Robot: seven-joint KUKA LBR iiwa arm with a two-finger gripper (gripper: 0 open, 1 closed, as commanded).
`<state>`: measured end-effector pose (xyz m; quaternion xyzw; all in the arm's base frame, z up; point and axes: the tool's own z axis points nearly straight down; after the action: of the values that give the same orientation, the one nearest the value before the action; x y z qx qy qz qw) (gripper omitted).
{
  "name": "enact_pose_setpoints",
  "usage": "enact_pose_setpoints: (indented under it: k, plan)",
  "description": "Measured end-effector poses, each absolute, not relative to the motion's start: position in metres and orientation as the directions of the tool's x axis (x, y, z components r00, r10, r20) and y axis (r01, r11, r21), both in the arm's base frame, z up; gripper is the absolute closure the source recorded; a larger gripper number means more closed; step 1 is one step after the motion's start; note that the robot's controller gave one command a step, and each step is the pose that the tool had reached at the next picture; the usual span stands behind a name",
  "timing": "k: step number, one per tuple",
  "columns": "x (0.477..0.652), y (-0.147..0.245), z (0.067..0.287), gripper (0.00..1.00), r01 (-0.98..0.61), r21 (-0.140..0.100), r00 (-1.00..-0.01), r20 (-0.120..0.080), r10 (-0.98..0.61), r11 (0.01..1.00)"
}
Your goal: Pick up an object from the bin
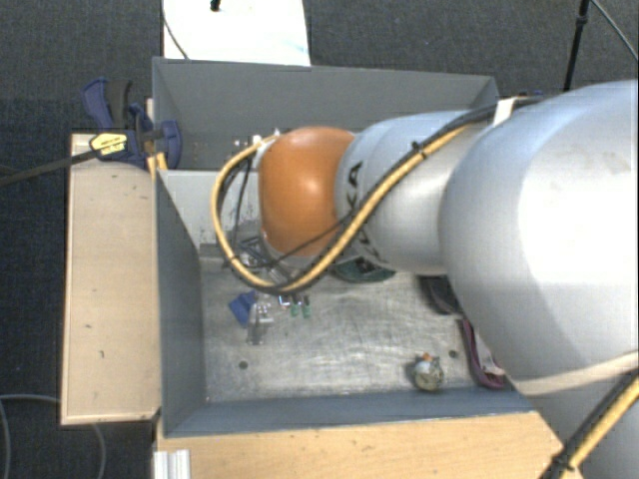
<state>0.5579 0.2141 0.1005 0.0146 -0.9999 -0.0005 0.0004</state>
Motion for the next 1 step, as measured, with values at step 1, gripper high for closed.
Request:
enact_pose_setpoints:
  k: [1]
  plan:
    - [0.5633,0.2081,0.0695,0.0,-0.008,0.002,-1.0,-0.001,-0.008,1.0]
